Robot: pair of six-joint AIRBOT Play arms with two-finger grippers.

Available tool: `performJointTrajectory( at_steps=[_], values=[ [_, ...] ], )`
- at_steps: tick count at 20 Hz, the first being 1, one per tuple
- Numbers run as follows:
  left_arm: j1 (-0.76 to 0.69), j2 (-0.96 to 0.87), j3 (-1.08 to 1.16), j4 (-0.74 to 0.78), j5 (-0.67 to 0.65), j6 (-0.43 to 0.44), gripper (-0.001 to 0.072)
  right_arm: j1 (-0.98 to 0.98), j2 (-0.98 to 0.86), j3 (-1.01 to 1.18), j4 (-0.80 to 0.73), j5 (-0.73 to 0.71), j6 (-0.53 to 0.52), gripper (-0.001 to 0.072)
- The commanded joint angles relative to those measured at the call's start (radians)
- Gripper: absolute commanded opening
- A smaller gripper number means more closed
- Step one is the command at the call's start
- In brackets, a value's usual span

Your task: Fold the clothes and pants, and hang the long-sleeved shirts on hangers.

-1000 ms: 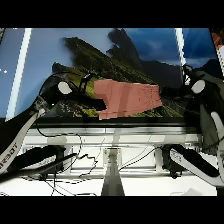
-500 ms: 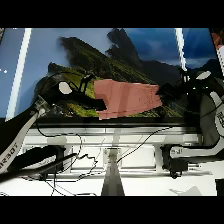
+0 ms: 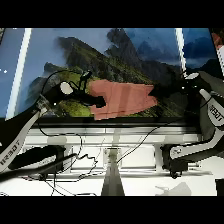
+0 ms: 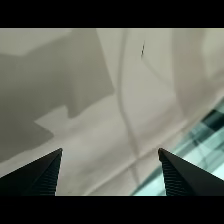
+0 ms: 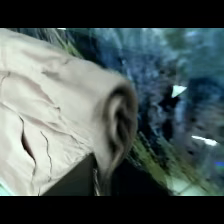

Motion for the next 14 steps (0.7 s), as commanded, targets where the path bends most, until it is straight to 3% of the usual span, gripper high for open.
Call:
performJointTrajectory(
  at_steps=[1, 3, 6, 10, 14],
  values=[
    [0.01, -0.017, 0.008, 0.016, 0.041, 0.006, 0.0704, 0.051, 0.012, 0.05, 0.046, 0.009, -0.067, 0.0027],
    [0.035, 0.0, 0.043, 0.031, 0.035, 0.067, 0.0704, 0.048, 0.07, 0.102, 0.044, -0.03, -0.031, 0.0018],
    [0.082, 0.068, 0.12, 0.085, 0.008, 0.084, 0.0704, 0.048, 0.21, 0.171, -0.05, -0.15, 0.126, 0.0018],
    [0.138, 0.231, 0.149, 0.132, -0.054, 0.084, 0.0704, 0.048, 0.431, 0.218, -0.36, -0.293, 0.467, 0.0018],
    [0.144, 0.386, 0.149, 0.309, -0.13, 0.084, 0.0704, 0.009, 0.634, 0.231, -0.735, -0.253, 0.836, 0.0017]
  ],
)
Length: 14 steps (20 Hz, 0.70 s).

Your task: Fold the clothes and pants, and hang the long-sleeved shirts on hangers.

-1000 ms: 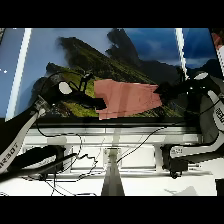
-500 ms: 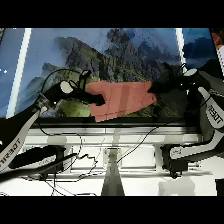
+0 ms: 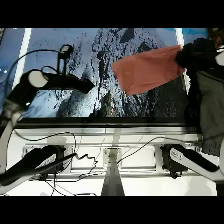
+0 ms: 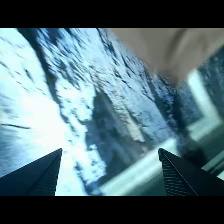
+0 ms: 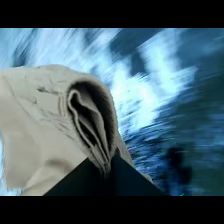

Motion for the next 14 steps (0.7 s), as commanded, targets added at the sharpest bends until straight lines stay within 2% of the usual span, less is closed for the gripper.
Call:
performJointTrajectory(
  at_steps=[1, 2, 5, 11, 14],
  values=[
    [0.012, 0.136, 0.007, 0.155, -0.069, 0.003, 0.0704, -0.074, 0.181, 0.015, -0.329, 0.034, 0.374, 0.0018],
    [0.012, 0.169, 0.006, 0.187, -0.078, 0.003, 0.0704, -0.139, 0.224, 0.015, -0.361, 0.089, 0.428, 0.0018],
    [0.012, 0.238, 0.006, 0.208, -0.089, 0.003, 0.0703, -0.375, 0.32, 0.015, -0.457, 0.262, 0.488, 0.0018],
    [0.012, 0.261, 0.006, 0.209, -0.088, 0.003, 0.0703, -0.921, 0.372, 0.008, -0.497, 0.637, 0.495, 0.0018],
    [0.012, 0.261, 0.006, 0.208, -0.089, 0.003, 0.0703, -1.062, 0.372, 0.003, -0.483, 0.681, 0.495, 0.0038]
  ],
)
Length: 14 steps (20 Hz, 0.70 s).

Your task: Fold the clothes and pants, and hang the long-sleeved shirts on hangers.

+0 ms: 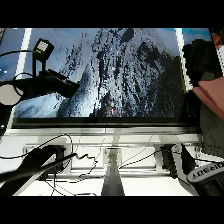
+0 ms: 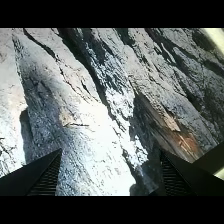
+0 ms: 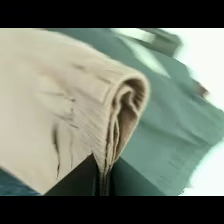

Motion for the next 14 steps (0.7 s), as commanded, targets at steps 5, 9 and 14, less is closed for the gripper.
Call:
performJointTrajectory(
  at_steps=[5, 9, 14],
  values=[
    [0.001, 0.006, 0.0, 0.005, -0.002, 0.0, 0.0703, -0.125, 0.008, -0.004, 0.268, 0.008, -0.117, 0.0478],
    [0.001, 0.006, 0.0, 0.005, -0.002, 0.0, 0.0704, 0.188, 0.003, -0.004, 0.352, -0.084, -0.29, 0.0109],
    [0.001, 0.006, 0.0, 0.005, -0.002, 0.0, 0.0703, 0.669, -0.044, -0.004, 0.217, -0.123, -0.437, 0.0018]
  ],
)
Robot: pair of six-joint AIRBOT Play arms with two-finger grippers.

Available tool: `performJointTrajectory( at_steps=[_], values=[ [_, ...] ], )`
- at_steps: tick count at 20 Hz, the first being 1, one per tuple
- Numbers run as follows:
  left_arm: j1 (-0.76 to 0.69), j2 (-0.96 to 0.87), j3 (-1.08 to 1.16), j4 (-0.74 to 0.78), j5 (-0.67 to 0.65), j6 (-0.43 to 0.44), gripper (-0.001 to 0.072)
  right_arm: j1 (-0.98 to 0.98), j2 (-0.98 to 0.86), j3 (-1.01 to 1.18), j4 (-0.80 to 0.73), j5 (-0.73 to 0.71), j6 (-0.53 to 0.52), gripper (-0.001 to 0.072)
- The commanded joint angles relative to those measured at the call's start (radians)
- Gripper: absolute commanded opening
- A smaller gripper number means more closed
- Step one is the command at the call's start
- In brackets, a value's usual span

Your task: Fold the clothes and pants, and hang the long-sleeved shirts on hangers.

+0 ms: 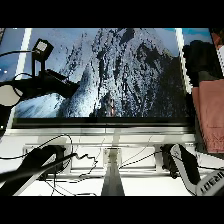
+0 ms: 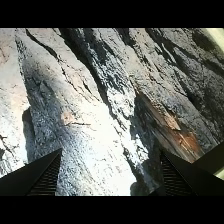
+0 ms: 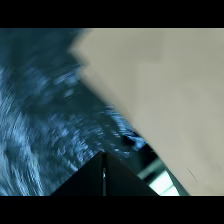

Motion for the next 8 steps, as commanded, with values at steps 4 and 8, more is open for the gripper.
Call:
performJointTrajectory(
  at_steps=[4, 8],
  values=[
    [0.001, 0.001, 0.0, 0.0, 0.0, 0.0, 0.0704, 0.462, -0.044, 0.0, -0.185, -0.122, -0.121, 0.0018],
    [0.001, 0.001, 0.0, 0.0, 0.0, 0.0, 0.0704, 0.483, -0.043, 0.0, -0.124, -0.137, -0.121, 0.0019]
  ],
)
